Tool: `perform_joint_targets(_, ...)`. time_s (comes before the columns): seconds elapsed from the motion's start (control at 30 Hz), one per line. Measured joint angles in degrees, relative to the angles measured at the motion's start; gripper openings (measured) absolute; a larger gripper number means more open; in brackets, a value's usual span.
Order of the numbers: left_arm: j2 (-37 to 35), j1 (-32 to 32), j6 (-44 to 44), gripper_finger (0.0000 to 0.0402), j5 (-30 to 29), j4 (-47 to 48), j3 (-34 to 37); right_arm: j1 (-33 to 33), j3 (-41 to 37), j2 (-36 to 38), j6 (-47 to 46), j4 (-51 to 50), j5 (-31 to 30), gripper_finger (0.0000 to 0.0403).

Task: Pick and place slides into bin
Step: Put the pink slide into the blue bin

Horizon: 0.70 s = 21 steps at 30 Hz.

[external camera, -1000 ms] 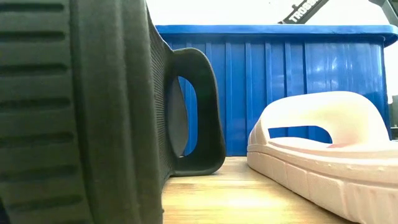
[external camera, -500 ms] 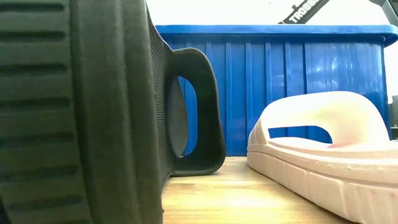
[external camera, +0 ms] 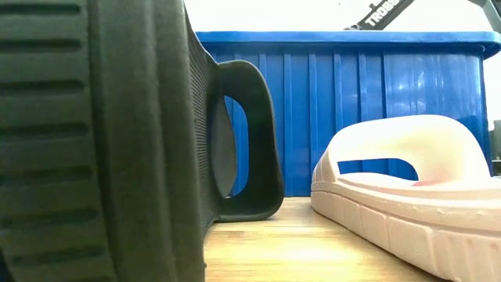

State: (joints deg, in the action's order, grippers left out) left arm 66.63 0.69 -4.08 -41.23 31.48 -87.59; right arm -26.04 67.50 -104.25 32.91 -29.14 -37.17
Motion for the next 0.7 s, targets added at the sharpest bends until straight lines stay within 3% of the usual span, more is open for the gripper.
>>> perform_joint_targets(0.27,0.00,0.00,-0.01,0.0272,0.02,0.00,0.00,0.00,3.22,0.00,-3.01,-8.72,6.64,0.0302)
perform_joint_targets(0.57,-0.01,0.00,-0.03,0.0272,0.04,0.40,0.00,0.01,8.39,0.04,-10.14,-10.96,13.45,0.0283)
perform_joint_targets(0.7,-0.02,0.00,-0.07,0.0272,0.09,0.74,0.00,0.27,11.41,0.05,-13.44,-12.96,13.69,0.0270)
